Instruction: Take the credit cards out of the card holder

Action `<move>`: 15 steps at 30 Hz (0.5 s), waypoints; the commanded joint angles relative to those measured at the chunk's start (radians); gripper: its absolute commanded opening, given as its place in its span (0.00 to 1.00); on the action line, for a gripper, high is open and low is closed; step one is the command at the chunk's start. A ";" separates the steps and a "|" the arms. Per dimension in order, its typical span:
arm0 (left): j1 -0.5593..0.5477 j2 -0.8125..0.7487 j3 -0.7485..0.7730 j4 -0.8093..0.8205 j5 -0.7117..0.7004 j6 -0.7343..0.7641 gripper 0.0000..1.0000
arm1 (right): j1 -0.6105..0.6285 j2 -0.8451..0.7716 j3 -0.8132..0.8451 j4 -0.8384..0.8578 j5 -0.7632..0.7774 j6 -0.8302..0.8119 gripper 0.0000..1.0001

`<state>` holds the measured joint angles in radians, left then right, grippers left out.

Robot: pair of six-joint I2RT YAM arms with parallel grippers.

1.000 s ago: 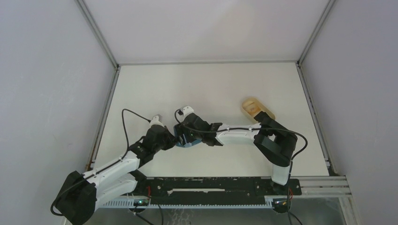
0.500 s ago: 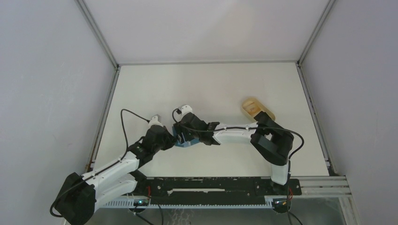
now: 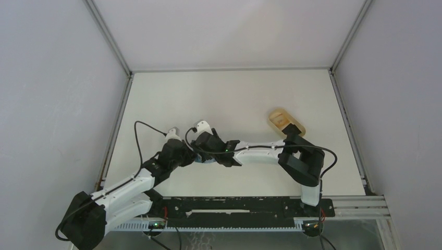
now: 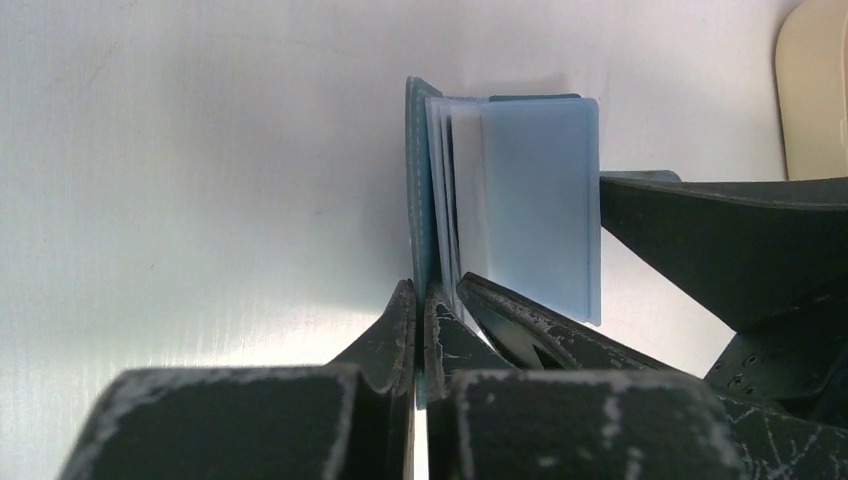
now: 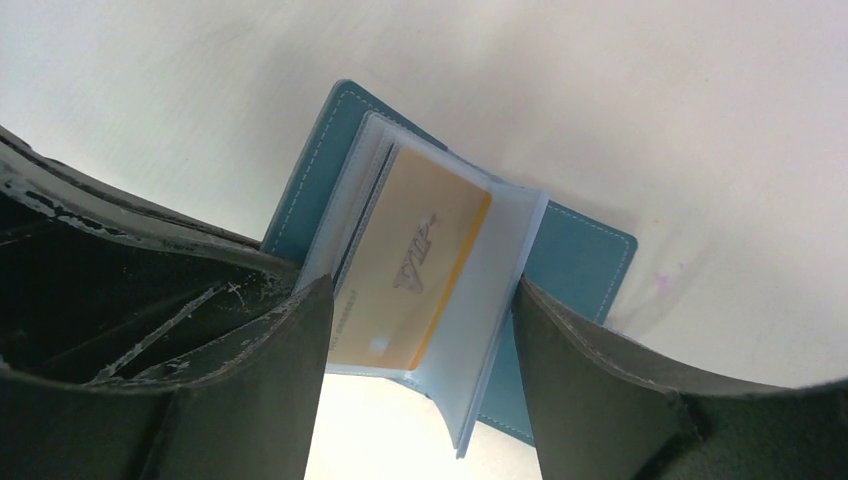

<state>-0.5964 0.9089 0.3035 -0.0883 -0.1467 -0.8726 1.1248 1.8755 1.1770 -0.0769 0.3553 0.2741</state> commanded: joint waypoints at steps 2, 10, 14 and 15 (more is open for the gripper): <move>-0.005 0.007 0.021 0.020 -0.024 0.015 0.00 | -0.001 -0.036 0.013 -0.139 0.153 -0.085 0.74; -0.004 0.029 -0.001 0.055 -0.021 0.008 0.00 | -0.005 -0.090 0.011 -0.155 0.194 -0.111 0.79; -0.003 0.040 -0.008 0.070 -0.020 0.008 0.00 | -0.016 -0.149 0.000 -0.131 0.149 -0.113 0.82; -0.004 0.042 -0.010 0.073 -0.019 0.006 0.00 | -0.020 -0.166 -0.005 -0.122 0.141 -0.113 0.82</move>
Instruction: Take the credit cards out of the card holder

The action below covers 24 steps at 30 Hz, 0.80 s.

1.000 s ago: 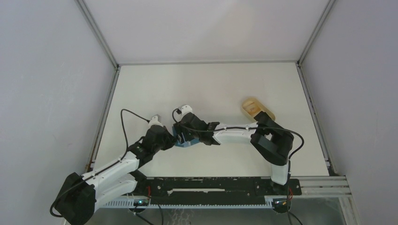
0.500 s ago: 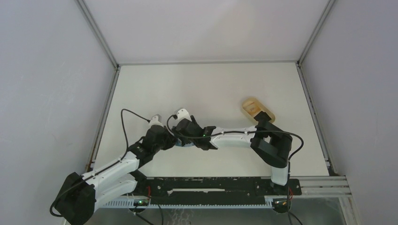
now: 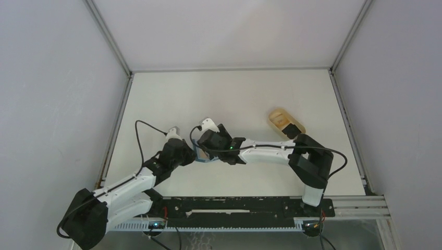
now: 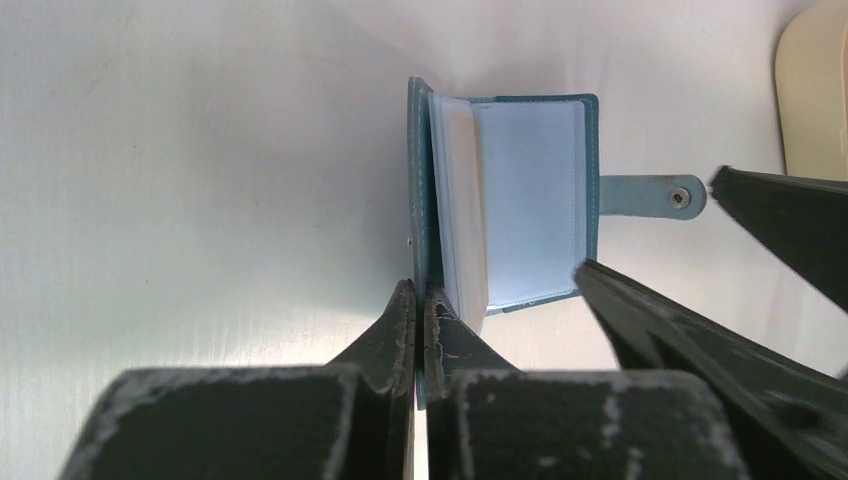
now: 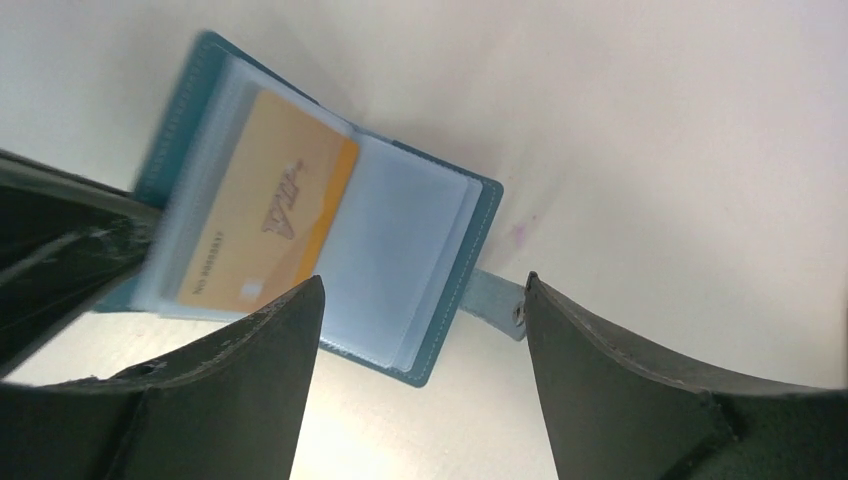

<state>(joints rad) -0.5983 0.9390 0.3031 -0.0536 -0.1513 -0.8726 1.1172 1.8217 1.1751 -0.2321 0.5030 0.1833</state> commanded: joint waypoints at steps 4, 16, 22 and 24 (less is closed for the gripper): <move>-0.003 0.020 -0.025 0.049 -0.014 0.001 0.00 | -0.025 -0.186 -0.024 0.070 -0.057 -0.019 0.82; -0.002 0.122 -0.097 0.206 -0.014 -0.030 0.00 | -0.217 -0.357 -0.272 0.417 -0.763 0.172 0.80; -0.002 0.234 -0.126 0.337 0.025 -0.061 0.00 | -0.217 -0.280 -0.389 0.664 -0.950 0.329 0.78; -0.003 0.262 -0.130 0.351 0.022 -0.064 0.00 | -0.224 -0.249 -0.409 0.693 -0.936 0.342 0.77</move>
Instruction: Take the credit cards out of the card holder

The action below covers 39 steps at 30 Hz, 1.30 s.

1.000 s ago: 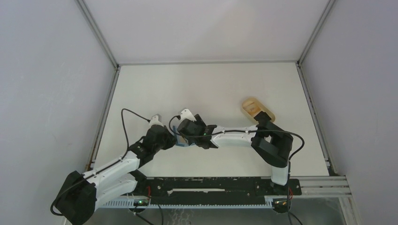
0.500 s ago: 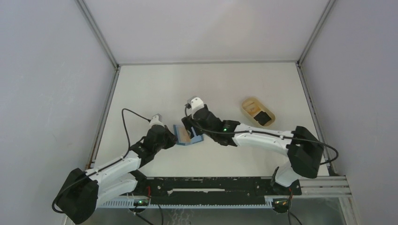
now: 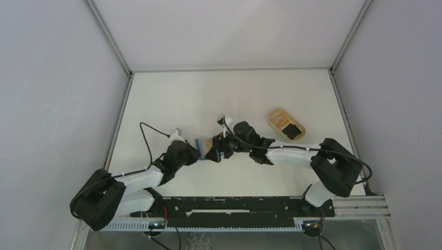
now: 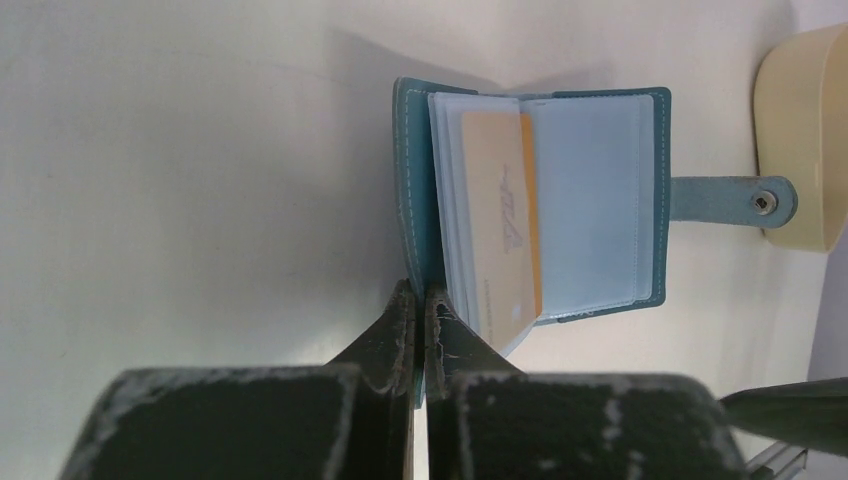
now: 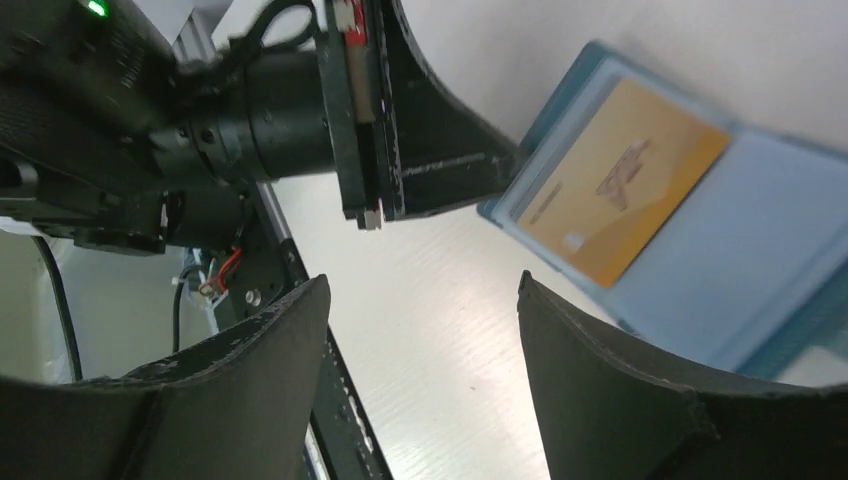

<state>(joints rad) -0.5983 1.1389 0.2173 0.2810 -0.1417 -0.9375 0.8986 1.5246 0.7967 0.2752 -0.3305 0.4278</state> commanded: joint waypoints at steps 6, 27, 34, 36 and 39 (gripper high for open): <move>-0.003 0.129 -0.051 0.044 0.006 0.000 0.00 | -0.052 0.070 -0.062 0.198 -0.039 0.086 0.77; -0.002 0.230 -0.047 0.102 0.023 0.000 0.00 | -0.111 0.178 -0.083 0.226 0.105 0.161 0.78; -0.003 0.226 -0.056 0.107 0.025 0.000 0.00 | -0.129 0.261 -0.047 0.250 0.070 0.200 0.77; -0.003 0.224 -0.056 0.107 0.024 0.000 0.00 | -0.131 0.280 -0.037 0.253 0.053 0.214 0.78; -0.003 0.227 -0.056 0.110 0.026 0.002 0.00 | -0.133 0.310 -0.018 0.250 0.019 0.238 0.78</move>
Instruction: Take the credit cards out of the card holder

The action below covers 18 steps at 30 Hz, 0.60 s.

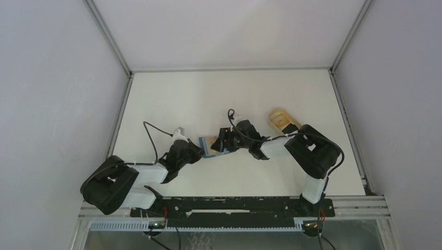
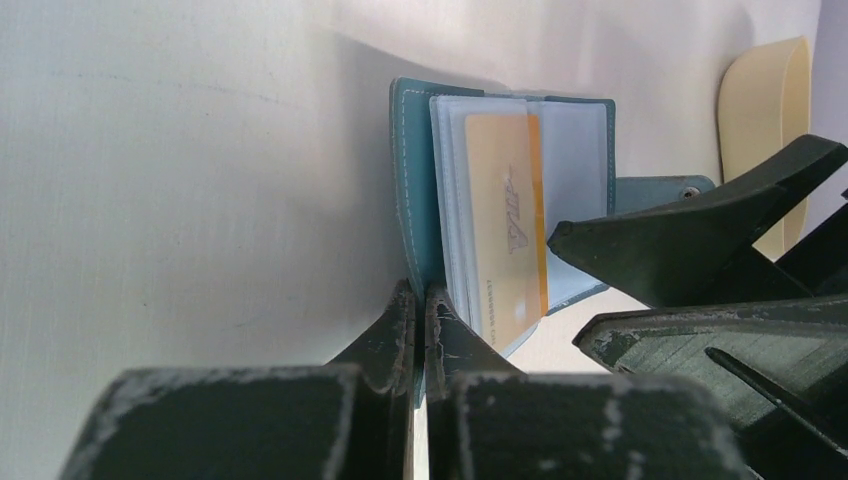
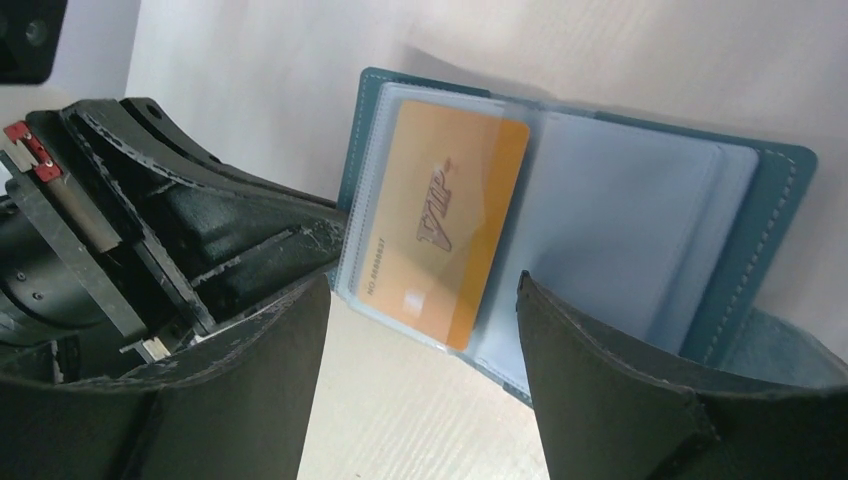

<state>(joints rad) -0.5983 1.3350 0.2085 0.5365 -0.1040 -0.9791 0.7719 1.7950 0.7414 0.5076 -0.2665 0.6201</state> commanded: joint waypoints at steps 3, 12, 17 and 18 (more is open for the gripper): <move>-0.002 0.034 -0.049 -0.143 -0.011 0.043 0.00 | -0.007 0.059 0.055 0.012 -0.079 0.076 0.78; -0.002 0.029 -0.047 -0.141 -0.008 0.048 0.00 | -0.022 0.071 0.059 -0.004 -0.152 0.139 0.77; -0.003 0.029 -0.046 -0.142 -0.007 0.048 0.00 | -0.043 0.043 -0.002 0.114 -0.208 0.169 0.77; -0.002 0.029 -0.047 -0.142 -0.008 0.048 0.00 | -0.041 0.036 -0.003 0.123 -0.217 0.159 0.77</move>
<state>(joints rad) -0.5980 1.3354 0.2085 0.5369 -0.1028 -0.9783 0.7403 1.8572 0.7712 0.5446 -0.4213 0.7555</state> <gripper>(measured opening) 0.016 0.771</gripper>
